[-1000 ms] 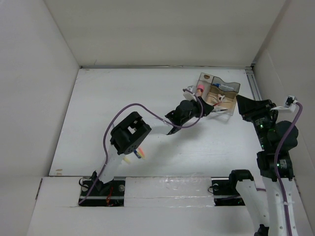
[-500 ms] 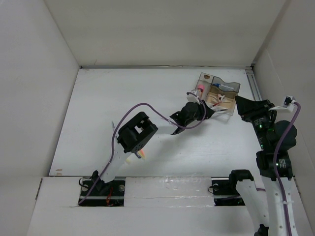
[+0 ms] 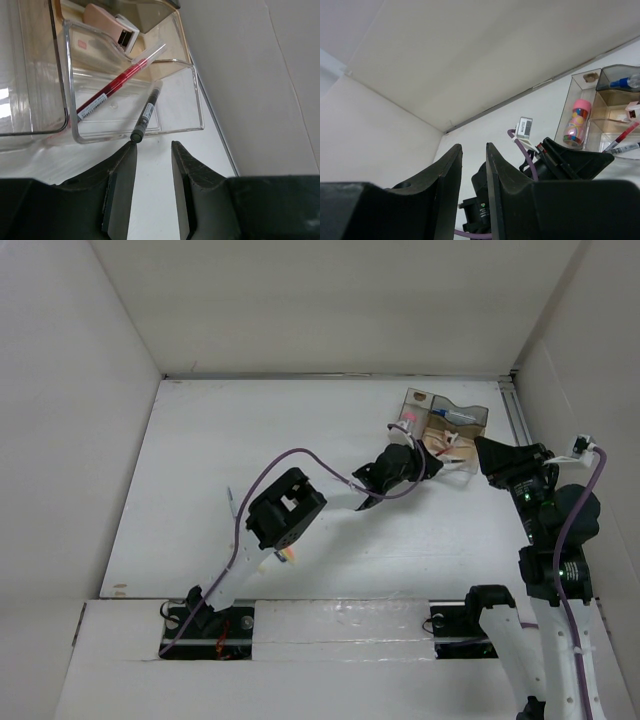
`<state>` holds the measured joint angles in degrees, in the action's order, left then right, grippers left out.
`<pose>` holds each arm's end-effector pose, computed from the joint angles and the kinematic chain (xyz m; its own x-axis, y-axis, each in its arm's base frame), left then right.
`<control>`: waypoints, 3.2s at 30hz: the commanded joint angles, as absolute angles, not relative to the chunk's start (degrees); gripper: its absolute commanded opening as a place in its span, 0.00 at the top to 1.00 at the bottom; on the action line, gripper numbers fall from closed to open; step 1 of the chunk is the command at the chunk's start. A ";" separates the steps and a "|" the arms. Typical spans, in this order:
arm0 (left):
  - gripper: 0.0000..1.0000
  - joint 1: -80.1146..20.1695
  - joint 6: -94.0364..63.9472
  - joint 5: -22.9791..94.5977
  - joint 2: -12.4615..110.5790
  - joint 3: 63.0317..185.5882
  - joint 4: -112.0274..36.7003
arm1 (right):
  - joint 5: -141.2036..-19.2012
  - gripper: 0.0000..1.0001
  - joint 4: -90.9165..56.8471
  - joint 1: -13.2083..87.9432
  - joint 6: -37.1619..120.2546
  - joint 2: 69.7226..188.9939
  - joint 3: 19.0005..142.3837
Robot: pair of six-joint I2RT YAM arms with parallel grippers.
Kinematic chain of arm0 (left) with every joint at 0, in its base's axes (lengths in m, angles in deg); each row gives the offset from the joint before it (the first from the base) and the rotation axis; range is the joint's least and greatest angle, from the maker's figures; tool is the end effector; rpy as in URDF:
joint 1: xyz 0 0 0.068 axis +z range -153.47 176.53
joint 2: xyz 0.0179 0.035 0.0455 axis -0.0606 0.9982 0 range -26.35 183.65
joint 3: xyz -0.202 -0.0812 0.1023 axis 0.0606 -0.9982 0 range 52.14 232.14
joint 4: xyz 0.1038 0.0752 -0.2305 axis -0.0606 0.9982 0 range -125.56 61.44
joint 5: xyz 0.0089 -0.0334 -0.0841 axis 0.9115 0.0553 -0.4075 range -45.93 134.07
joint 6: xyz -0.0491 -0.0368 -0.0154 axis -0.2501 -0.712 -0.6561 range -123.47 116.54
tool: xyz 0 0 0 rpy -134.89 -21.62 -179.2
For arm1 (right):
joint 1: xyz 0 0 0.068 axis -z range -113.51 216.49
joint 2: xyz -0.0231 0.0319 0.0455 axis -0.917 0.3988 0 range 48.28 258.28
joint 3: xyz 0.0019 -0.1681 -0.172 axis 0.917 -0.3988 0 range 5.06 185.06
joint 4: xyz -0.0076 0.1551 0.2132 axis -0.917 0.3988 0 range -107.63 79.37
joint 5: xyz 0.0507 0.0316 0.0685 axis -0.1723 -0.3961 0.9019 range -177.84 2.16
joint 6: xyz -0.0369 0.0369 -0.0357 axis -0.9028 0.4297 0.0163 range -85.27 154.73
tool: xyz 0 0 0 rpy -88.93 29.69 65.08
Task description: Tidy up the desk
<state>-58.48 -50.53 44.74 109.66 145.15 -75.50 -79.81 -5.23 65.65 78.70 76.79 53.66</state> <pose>0.3045 -0.4340 0.1422 -0.6157 -0.3971 -0.6806 0.5310 0.4291 -0.7307 0.1501 0.0091 0.3813 -0.0099 0.6874 -0.7262 -0.2032 0.7097 0.6745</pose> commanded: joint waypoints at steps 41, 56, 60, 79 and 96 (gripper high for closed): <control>0.63 -56.21 -53.22 45.21 100.49 142.15 -86.98 | -86.52 1.00 -9.18 65.18 78.06 81.23 48.57; 0.64 -57.88 -35.99 54.70 66.93 110.78 -96.46 | -78.86 1.00 -22.82 58.43 77.89 96.61 43.11; 0.64 -58.49 -31.85 58.05 56.18 106.19 -96.12 | -83.54 1.00 -20.00 48.74 74.72 100.74 46.45; 0.65 -48.73 -36.25 65.52 21.31 89.06 -90.84 | -89.49 0.72 -18.95 9.91 61.36 133.78 61.91; 0.61 -48.74 -33.70 68.68 14.17 82.82 -92.25 | -100.93 0.67 -15.87 -0.13 60.31 158.22 77.83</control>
<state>-48.51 -35.10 67.80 15.72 83.45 -89.14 -95.72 -16.13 -0.29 60.82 158.36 74.81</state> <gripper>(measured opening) 0.384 0.336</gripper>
